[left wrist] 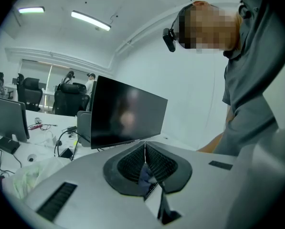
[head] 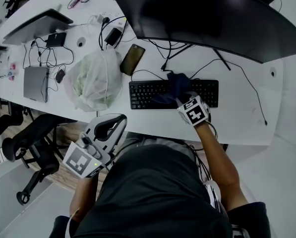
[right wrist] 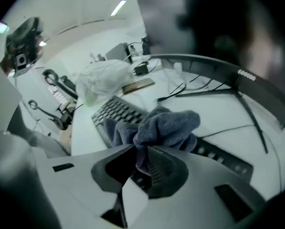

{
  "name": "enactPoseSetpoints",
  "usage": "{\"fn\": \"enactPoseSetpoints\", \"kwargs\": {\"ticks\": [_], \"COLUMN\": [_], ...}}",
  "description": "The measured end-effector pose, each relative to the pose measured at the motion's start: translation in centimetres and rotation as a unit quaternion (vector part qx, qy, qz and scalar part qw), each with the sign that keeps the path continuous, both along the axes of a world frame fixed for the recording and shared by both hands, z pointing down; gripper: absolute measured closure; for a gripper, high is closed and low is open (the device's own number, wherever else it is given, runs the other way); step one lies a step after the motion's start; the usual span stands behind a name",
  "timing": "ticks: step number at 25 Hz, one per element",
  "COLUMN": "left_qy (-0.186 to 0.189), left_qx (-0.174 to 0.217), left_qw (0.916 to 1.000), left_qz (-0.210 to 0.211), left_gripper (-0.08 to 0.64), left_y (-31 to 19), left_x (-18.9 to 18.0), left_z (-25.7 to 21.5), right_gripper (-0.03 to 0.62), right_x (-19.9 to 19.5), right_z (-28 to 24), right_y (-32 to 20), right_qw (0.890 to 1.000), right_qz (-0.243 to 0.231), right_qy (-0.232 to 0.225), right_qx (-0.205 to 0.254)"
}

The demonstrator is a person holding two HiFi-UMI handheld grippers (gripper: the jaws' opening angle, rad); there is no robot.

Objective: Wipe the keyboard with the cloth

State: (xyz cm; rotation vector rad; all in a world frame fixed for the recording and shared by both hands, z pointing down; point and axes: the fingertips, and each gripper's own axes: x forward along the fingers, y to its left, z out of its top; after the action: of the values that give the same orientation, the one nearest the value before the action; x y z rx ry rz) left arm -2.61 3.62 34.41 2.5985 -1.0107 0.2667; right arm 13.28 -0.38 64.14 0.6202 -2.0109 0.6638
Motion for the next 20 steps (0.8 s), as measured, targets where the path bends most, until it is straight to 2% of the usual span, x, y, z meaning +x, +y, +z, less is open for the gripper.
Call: {"fn": "enactPoseSetpoints", "kwargs": {"ticks": [3, 4, 6, 8, 9, 11, 13, 15, 17, 18, 20], "left_qy": [0.006, 0.006, 0.003, 0.001, 0.001, 0.0, 0.004, 0.009, 0.009, 0.009, 0.009], "left_qx": [-0.01, -0.011, -0.009, -0.007, -0.007, -0.008, -0.007, -0.007, -0.01, -0.013, -0.014], "left_qw": [0.9998, 0.9998, 0.9999, 0.9999, 0.9999, 0.9999, 0.9999, 0.9998, 0.9996, 0.9995, 0.9995], "left_qz": [-0.013, -0.015, -0.014, -0.012, -0.011, -0.011, -0.013, -0.018, -0.025, -0.027, -0.025], "left_gripper": [0.555, 0.555, 0.555, 0.555, 0.555, 0.555, 0.555, 0.555, 0.555, 0.555, 0.555], "left_y": [0.0, 0.1, 0.2, 0.0, 0.0, 0.2, 0.4, 0.4, 0.5, 0.6, 0.5], "left_x": [-0.9, -1.1, -1.4, -1.6, -1.6, -1.6, -1.9, -2.5, -3.3, -3.6, -3.9], "left_z": [0.2, 0.4, 0.5, 0.6, 0.7, 0.7, 0.4, 0.4, 0.7, 0.9, 1.0], "right_gripper": [0.526, 0.526, 0.526, 0.526, 0.526, 0.526, 0.526, 0.528, 0.529, 0.529, 0.528], "right_x": [-2.2, -2.6, -2.9, -2.9, -2.7, -2.5, -3.2, -4.6, -6.0, -6.4, -6.4], "right_z": [1.0, 1.1, 0.2, -1.4, -1.7, -0.8, 0.2, 0.7, 1.0, 0.8, -0.1], "right_y": [8.1, 8.7, 5.3, -0.5, -2.6, -3.2, 0.8, 6.1, 8.7, 8.0, 3.1], "right_qw": [0.994, 0.993, 0.996, 0.999, 0.999, 1.0, 1.0, 0.997, 0.99, 0.991, 0.996], "right_qz": [-0.057, -0.069, -0.059, -0.026, -0.014, -0.006, -0.015, -0.048, -0.086, -0.092, -0.068], "right_qy": [-0.024, -0.025, -0.029, -0.03, -0.022, -0.003, -0.003, -0.019, -0.033, -0.035, -0.036], "right_qx": [-0.089, -0.096, -0.053, 0.009, 0.025, 0.017, -0.015, -0.063, -0.103, -0.095, -0.039]}}
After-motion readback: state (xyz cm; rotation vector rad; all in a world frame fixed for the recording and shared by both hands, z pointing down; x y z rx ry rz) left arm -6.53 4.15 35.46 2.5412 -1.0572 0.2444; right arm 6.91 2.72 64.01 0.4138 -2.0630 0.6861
